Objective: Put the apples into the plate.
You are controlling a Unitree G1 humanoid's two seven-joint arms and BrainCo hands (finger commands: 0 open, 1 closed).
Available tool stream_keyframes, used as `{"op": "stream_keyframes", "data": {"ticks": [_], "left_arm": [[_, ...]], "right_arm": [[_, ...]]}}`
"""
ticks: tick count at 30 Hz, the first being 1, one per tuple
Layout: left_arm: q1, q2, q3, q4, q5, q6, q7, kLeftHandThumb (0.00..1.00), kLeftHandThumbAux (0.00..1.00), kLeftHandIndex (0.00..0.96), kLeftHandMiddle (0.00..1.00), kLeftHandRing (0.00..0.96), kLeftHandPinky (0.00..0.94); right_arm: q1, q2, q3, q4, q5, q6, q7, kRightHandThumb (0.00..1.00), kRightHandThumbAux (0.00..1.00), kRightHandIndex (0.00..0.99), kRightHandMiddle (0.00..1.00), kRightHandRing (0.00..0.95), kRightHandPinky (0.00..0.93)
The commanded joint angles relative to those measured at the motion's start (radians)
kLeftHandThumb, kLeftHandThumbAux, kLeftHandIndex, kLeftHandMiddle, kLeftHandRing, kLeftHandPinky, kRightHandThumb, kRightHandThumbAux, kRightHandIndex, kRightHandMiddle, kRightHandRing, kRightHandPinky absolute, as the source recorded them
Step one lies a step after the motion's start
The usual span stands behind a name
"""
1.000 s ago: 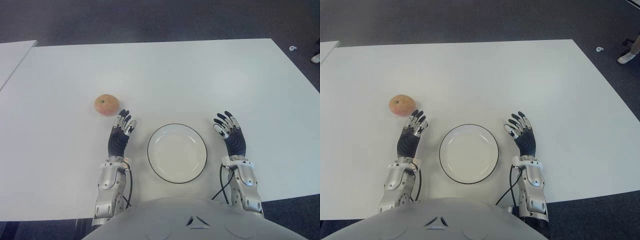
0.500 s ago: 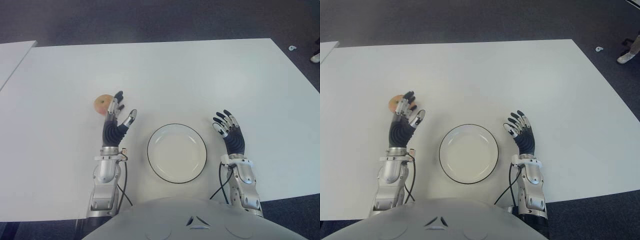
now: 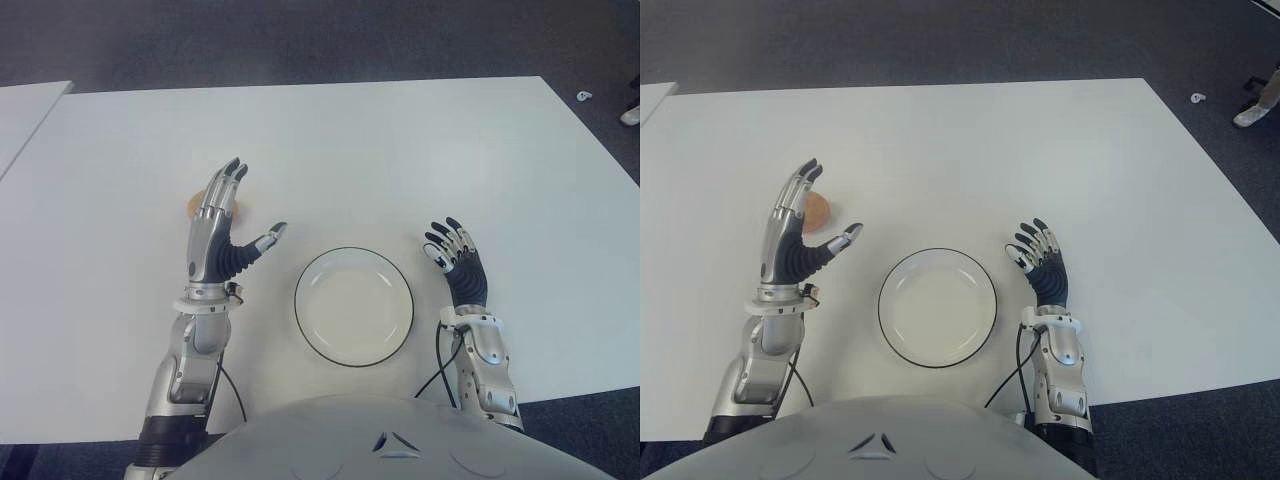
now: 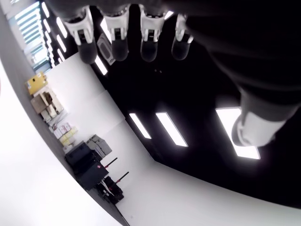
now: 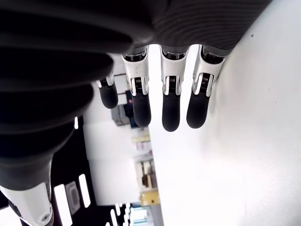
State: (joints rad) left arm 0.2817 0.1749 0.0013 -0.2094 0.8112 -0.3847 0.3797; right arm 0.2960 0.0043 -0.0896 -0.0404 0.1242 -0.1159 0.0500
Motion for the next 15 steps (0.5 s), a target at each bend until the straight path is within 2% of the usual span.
{"op": "stream_keyframes", "data": {"ticks": [1,4,8,11,15], "left_arm": [[-0.041,0.058,-0.017,0.001,0.169,0.047,0.081,0.301,0.401,0.100,0.063,0.050,0.080],[-0.058,0.075,-0.031,0.008,0.200,0.065,0.110,0.291,0.381,0.106,0.066,0.051,0.084],[-0.109,0.139,-0.026,-0.006,0.310,0.121,0.138,0.269,0.363,0.102,0.067,0.049,0.070],[-0.122,0.164,-0.029,-0.008,0.336,0.143,0.146,0.257,0.358,0.096,0.065,0.045,0.055],[-0.179,0.238,-0.028,0.049,0.387,0.183,0.153,0.250,0.352,0.076,0.052,0.030,0.029]], "right_arm": [[0.001,0.005,0.002,0.058,-0.004,0.019,-0.002,0.411,0.685,0.117,0.220,0.232,0.256],[-0.007,0.006,0.001,0.071,-0.005,0.015,-0.003,0.413,0.687,0.118,0.225,0.237,0.264],[-0.019,0.010,0.003,0.093,-0.008,0.011,-0.008,0.426,0.693,0.120,0.227,0.236,0.265],[-0.023,0.011,0.003,0.102,-0.008,0.006,-0.008,0.434,0.696,0.121,0.227,0.236,0.269],[-0.036,0.015,0.002,0.122,-0.010,0.003,-0.014,0.448,0.703,0.124,0.230,0.244,0.280]]}}
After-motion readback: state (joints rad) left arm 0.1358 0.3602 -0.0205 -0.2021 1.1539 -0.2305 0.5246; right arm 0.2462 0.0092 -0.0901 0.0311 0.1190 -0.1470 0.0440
